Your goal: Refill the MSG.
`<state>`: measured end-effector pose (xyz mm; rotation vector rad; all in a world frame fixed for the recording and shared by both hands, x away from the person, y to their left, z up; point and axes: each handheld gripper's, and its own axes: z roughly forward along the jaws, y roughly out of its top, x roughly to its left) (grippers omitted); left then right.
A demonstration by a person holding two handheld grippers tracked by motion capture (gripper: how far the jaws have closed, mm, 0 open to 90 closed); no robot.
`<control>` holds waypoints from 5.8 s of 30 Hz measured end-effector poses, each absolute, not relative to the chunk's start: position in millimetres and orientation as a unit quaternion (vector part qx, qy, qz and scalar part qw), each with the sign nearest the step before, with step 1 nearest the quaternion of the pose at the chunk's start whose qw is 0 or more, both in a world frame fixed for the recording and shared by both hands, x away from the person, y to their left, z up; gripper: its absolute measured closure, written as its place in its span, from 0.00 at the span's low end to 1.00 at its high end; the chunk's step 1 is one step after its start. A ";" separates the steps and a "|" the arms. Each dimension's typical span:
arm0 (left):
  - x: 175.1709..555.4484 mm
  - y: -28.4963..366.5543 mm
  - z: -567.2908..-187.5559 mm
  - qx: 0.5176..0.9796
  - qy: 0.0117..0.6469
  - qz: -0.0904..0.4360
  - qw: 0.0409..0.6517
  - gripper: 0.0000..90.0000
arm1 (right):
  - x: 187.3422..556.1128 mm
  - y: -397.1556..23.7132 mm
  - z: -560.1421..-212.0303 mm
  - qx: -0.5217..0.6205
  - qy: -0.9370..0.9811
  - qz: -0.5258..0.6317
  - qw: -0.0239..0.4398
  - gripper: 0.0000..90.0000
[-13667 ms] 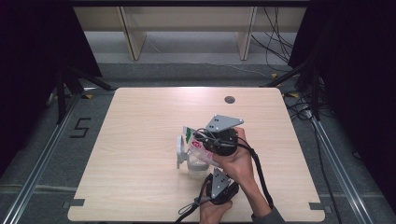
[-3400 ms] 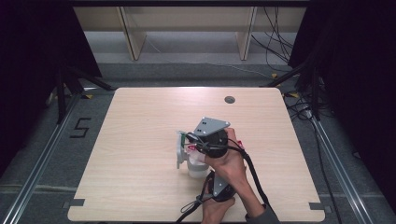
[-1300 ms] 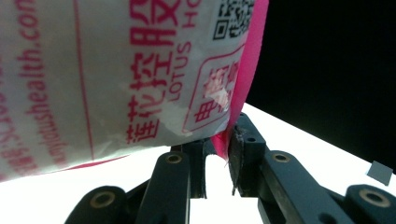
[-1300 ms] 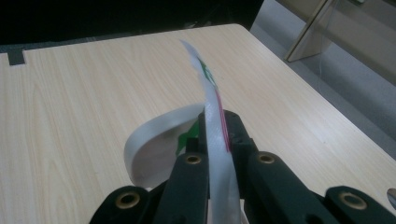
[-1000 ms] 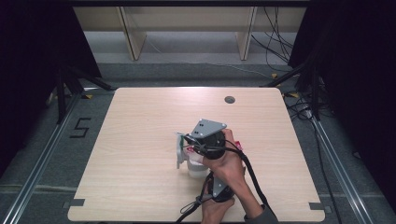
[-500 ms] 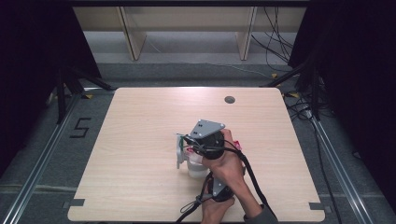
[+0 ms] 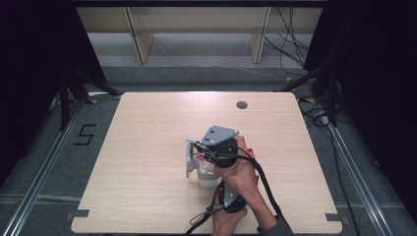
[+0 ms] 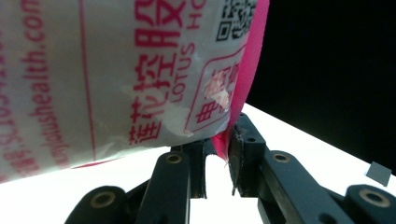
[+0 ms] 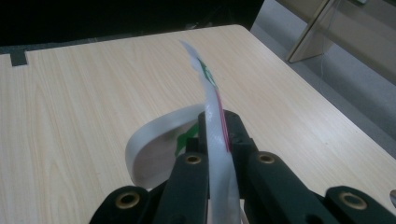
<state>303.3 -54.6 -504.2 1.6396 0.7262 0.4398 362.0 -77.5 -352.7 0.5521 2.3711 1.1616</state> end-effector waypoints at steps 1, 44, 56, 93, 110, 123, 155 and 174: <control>302.6 -59.1 -505.0 0.687 0.326 0.184 0.623 0.86 | 362.2 -77.0 -352.7 0.196 0.859 0.419 0.220 0.99; 301.8 -61.8 -504.9 0.678 0.332 0.186 0.629 0.86 | 362.2 -78.2 -351.9 0.200 0.859 0.417 0.218 0.99; 302.1 -59.6 -503.6 0.689 0.321 0.186 0.622 0.86 | 362.2 -78.0 -351.5 0.196 0.857 0.421 0.223 0.99; 301.9 -68.8 -507.7 0.635 0.368 0.175 0.656 0.85 | 363.8 -86.1 -348.6 0.206 0.850 0.434 0.215 0.99; 304.5 -53.8 -513.4 0.680 0.354 0.186 0.615 0.83 | 361.4 -109.2 -337.6 0.211 0.836 0.463 0.203 0.99; 302.7 -45.4 -514.3 0.690 0.345 0.192 0.606 0.75 | 352.6 -135.2 -327.6 0.212 0.816 0.494 0.212 1.00; 291.5 -29.0 -510.6 0.737 0.335 0.192 0.554 0.44 | 352.7 -200.0 -334.9 0.257 0.752 0.593 0.125 1.00; 275.3 3.5 -509.6 0.756 0.312 0.184 0.545 0.40 | 357.3 -226.6 -347.4 0.287 0.742 0.589 0.144 1.00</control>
